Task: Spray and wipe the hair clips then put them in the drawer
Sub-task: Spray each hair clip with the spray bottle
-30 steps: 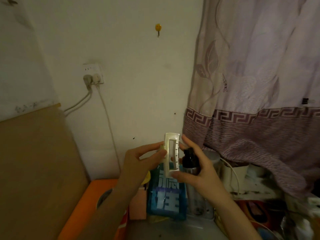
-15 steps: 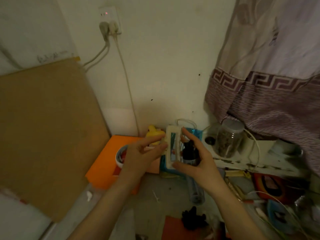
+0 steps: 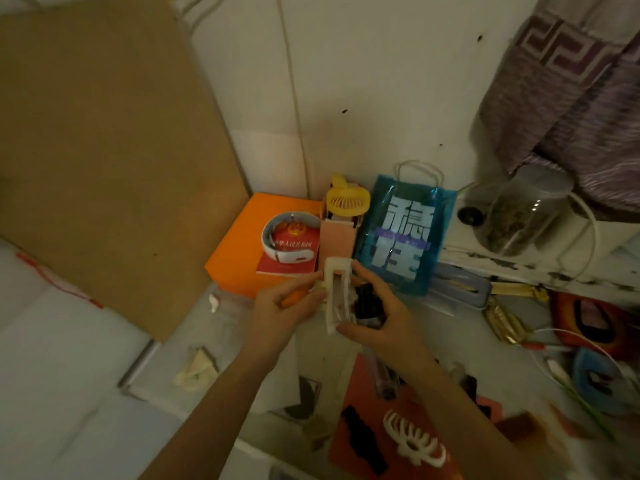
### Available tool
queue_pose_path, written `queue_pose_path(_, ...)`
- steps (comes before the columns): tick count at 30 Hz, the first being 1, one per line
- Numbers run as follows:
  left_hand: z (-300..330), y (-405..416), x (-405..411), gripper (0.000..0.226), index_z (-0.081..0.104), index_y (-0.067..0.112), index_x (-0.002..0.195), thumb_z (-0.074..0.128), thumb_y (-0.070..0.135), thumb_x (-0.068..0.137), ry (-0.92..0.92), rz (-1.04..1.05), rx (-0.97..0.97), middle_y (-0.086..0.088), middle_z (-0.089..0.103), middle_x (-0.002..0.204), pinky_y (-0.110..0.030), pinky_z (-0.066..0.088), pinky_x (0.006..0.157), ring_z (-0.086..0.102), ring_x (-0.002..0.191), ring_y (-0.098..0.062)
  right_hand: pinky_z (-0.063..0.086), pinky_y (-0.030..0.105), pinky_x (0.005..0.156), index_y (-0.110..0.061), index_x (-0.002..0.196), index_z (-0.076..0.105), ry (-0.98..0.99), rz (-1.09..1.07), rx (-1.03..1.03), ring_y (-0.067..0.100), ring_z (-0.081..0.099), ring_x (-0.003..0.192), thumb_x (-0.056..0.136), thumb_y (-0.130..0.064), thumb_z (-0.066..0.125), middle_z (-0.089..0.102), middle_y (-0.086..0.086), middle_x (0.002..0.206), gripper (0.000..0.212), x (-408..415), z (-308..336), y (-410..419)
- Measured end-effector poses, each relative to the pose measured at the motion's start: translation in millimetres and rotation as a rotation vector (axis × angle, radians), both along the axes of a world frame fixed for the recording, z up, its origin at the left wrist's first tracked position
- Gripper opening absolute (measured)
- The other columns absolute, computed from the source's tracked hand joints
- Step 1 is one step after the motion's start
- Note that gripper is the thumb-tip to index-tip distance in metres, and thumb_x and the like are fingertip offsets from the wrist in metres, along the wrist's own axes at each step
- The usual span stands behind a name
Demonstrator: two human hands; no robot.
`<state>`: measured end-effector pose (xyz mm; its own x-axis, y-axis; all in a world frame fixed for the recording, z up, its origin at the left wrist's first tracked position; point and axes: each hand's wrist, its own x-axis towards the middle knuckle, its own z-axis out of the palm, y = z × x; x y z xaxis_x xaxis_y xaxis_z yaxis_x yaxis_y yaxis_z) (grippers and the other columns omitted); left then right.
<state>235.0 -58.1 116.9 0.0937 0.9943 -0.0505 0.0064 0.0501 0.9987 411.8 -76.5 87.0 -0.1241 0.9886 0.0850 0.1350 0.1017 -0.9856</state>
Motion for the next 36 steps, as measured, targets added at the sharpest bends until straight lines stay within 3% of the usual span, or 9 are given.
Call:
queue_pose_path(5, -35.7, 10.2, -29.1, 0.034, 0.074, 0.03, 0.103, 0.072, 0.035, 0.07, 0.013, 0.005, -0.112, 0.008, 0.074, 0.101, -0.018, 0.054, 0.067, 0.069, 0.093, -0.009, 0.047, 0.016, 0.092, -0.043, 0.142, 0.035, -0.023, -0.015, -0.107, -0.002, 0.049, 0.123, 0.075, -0.018, 0.079, 0.051, -0.027, 0.131, 0.083, -30.1, -38.0, 6.7)
queue_pose_path(8, -57.9, 20.6, -49.1, 0.03, 0.074, 0.035, 0.1, 0.072, 0.036, 0.071, 0.013, -0.024, -0.157, 0.009, 0.073, 0.103, -0.015, 0.053, 0.066, 0.068, 0.094, -0.006, 0.049, 0.013, 0.087, -0.047, 0.137, 0.037, -0.034, -0.049, -0.186, -0.005, 0.052, 0.118, 0.076, -0.015, 0.08, 0.054, -0.027, 0.126, 0.081, -51.3, -60.7, 11.7)
queue_pose_path(11, -84.7, 32.5, -70.6, 0.026, 0.073, 0.032, 0.104, 0.072, 0.029, 0.079, 0.057, -0.066, -0.229, 0.011, 0.073, 0.101, -0.015, 0.054, 0.067, 0.068, 0.093, -0.004, 0.052, 0.021, 0.089, -0.052, 0.129, 0.037, -0.008, -0.091, -0.282, -0.005, 0.054, 0.116, 0.077, -0.01, 0.078, 0.053, -0.026, 0.125, 0.078, -74.6, -80.1, 14.7)
queue_pose_path(16, -126.3, 44.5, -102.5, 0.019, 0.074, 0.045, 0.089, 0.073, 0.03, 0.077, 0.065, -0.119, -0.324, 0.015, 0.074, 0.095, -0.018, 0.055, 0.069, 0.069, 0.089, -0.006, 0.053, 0.019, 0.086, -0.042, 0.13, 0.039, -0.037, -0.189, -0.405, -0.006, 0.055, 0.114, 0.076, -0.001, 0.076, 0.058, -0.032, 0.119, 0.077, -113.9, -106.9, 10.2)
queue_pose_path(20, -159.7, 47.3, -118.5, 0.021, 0.073, 0.046, 0.09, 0.073, 0.032, 0.076, 0.095, -0.188, -0.389, 0.015, 0.073, 0.101, -0.026, 0.057, 0.079, 0.068, 0.095, -0.007, 0.051, 0.035, 0.097, -0.032, 0.138, 0.039, 0.028, -0.293, -0.515, 0.008, 0.056, 0.119, 0.077, 0.001, 0.074, 0.056, -0.01, 0.131, 0.078, -140.1, -123.4, -2.9)
queue_pose_path(25, -191.1, 45.1, -122.0, 0.026, 0.068, 0.04, 0.096, 0.074, 0.022, 0.08, 0.189, -0.231, -0.444, 0.011, 0.068, 0.111, -0.04, 0.049, 0.1, 0.062, 0.108, -0.012, 0.054, 0.031, 0.091, -0.018, 0.144, 0.033, 0.053, -0.371, -0.599, 0.007, 0.057, 0.116, 0.078, 0.01, 0.07, 0.053, -0.004, 0.131, 0.081, -157.3, -138.3, -12.0)
queue_pose_path(28, -200.9, 43.2, -118.5, 0.029, 0.066, 0.038, 0.1, 0.073, 0.018, 0.081, 0.218, -0.236, -0.453, 0.01, 0.066, 0.115, -0.028, 0.046, 0.1, 0.06, 0.103, -0.001, 0.049, 0.013, 0.081, -0.01, 0.143, 0.032, 0.053, -0.396, -0.629, -0.011, 0.057, 0.104, 0.077, 0.015, 0.067, 0.053, -0.007, 0.123, 0.079, -159.4, -147.0, -10.2)
queue_pose_path(33, -216.2, 43.4, -109.6, 0.032, 0.066, 0.022, 0.115, 0.071, 0.017, 0.083, 0.269, -0.219, -0.421, 0.02, 0.063, 0.103, -0.008, 0.045, 0.087, 0.059, 0.096, 0.006, 0.047, 0.034, 0.101, -0.011, 0.142, 0.035, 0.07, -0.435, -0.676, 0.016, 0.054, 0.121, 0.077, 0.01, 0.07, 0.053, 0.005, 0.131, 0.076, -154.2, -161.7, -4.7)
queue_pose_path(36, -224.8, 43.6, -106.4, 0.028, 0.066, 0.029, 0.107, 0.071, 0.015, 0.083, 0.266, -0.174, -0.412, 0.034, 0.062, 0.087, 0.004, 0.04, 0.071, 0.058, 0.085, 0.021, 0.047, 0.025, 0.098, -0.014, 0.143, 0.037, 0.056, -0.422, -0.711, 0.004, 0.052, 0.116, 0.076, 0.007, 0.072, 0.053, -0.004, 0.129, 0.078, -151.1, -172.7, 1.9)
